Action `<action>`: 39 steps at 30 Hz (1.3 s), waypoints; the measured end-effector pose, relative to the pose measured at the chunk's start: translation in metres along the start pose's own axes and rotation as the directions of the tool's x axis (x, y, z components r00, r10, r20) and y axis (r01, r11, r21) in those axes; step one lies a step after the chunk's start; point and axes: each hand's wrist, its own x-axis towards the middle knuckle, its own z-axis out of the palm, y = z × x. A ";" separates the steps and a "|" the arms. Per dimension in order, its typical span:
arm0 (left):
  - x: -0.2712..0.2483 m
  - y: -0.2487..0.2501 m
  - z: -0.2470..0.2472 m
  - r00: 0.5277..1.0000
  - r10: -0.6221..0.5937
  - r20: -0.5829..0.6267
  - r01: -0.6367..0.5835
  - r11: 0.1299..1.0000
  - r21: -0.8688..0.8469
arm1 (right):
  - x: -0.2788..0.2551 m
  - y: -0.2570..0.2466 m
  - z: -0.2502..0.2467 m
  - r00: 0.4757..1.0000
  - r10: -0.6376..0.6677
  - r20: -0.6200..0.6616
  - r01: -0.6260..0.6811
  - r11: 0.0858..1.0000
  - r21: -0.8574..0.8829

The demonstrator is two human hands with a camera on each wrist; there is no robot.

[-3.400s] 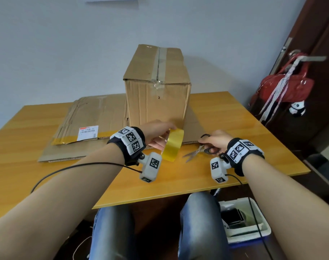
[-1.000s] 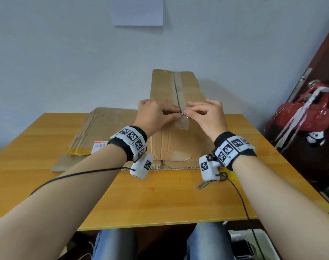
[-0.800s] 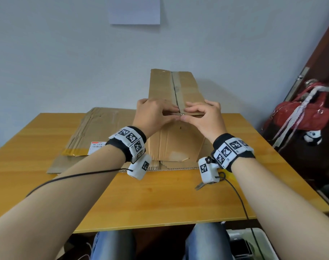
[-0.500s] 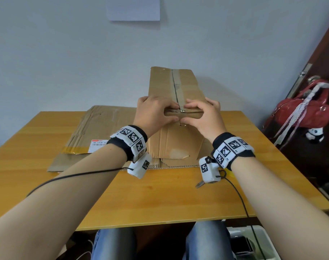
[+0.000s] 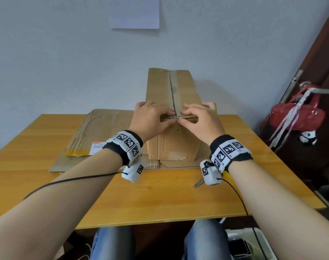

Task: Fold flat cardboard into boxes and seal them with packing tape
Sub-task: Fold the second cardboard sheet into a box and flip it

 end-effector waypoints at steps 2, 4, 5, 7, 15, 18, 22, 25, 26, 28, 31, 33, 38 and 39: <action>0.000 0.002 -0.006 1.000 -0.008 0.024 0.007 1.000 0.022 | 0.002 -0.014 -0.006 0.994 0.001 0.111 0.014 0.990 -0.137; 0.001 0.006 -0.010 0.999 -0.016 0.047 0.014 0.998 0.063 | 0.002 -0.024 -0.009 0.975 0.038 0.218 0.016 0.970 -0.242; 0.000 0.008 -0.011 0.998 -0.030 0.053 0.027 0.997 0.071 | 0.002 -0.027 -0.009 0.967 0.059 0.249 0.010 0.963 -0.269; -0.001 0.012 -0.013 0.995 -0.059 0.075 0.053 0.996 0.076 | -0.001 -0.029 -0.011 0.962 0.088 0.260 -0.022 0.968 -0.249; 0.005 0.015 -0.047 0.950 -0.280 0.139 0.290 0.955 -0.059 | 0.000 -0.026 -0.028 0.940 0.339 0.043 -0.342 0.934 0.106; 0.004 0.007 -0.057 0.867 -0.459 0.193 0.488 0.860 -0.148 | 0.004 -0.031 -0.034 0.865 0.463 0.194 -0.487 0.867 0.102; 0.005 0.014 -0.061 0.796 -0.517 0.315 0.563 0.824 -0.069 | 0.012 -0.043 -0.040 0.798 0.527 0.292 -0.534 0.843 -0.063; 0.004 0.026 -0.064 0.759 -0.571 0.314 0.580 0.811 0.074 | 0.009 -0.054 -0.042 0.784 0.548 0.292 -0.537 0.835 -0.122; 0.003 0.029 -0.063 0.745 -0.588 0.315 0.585 0.803 0.116 | 0.008 -0.057 -0.043 0.785 0.552 0.281 -0.534 0.833 -0.147; 0.002 0.034 -0.060 0.728 -0.611 0.310 0.589 0.789 0.172 | 0.006 -0.059 -0.044 0.782 0.562 0.269 -0.520 0.826 -0.216; 0.002 0.037 -0.057 0.706 -0.638 0.308 0.606 0.769 0.204 | 0.004 -0.062 -0.048 0.774 0.576 0.263 -0.519 0.815 -0.258; 0.002 0.039 -0.058 0.688 -0.652 0.320 0.611 0.758 0.229 | 0.002 -0.065 -0.050 0.773 0.584 0.248 -0.522 0.807 -0.276; -0.001 0.038 -0.060 0.664 -0.681 0.309 0.626 0.732 0.268 | -0.002 -0.064 -0.054 0.825 0.524 0.212 -0.443 0.832 -0.333; -0.002 0.036 -0.062 0.669 -0.674 0.313 0.619 0.738 0.267 | -0.002 -0.063 -0.055 0.833 0.510 0.215 -0.427 0.840 -0.336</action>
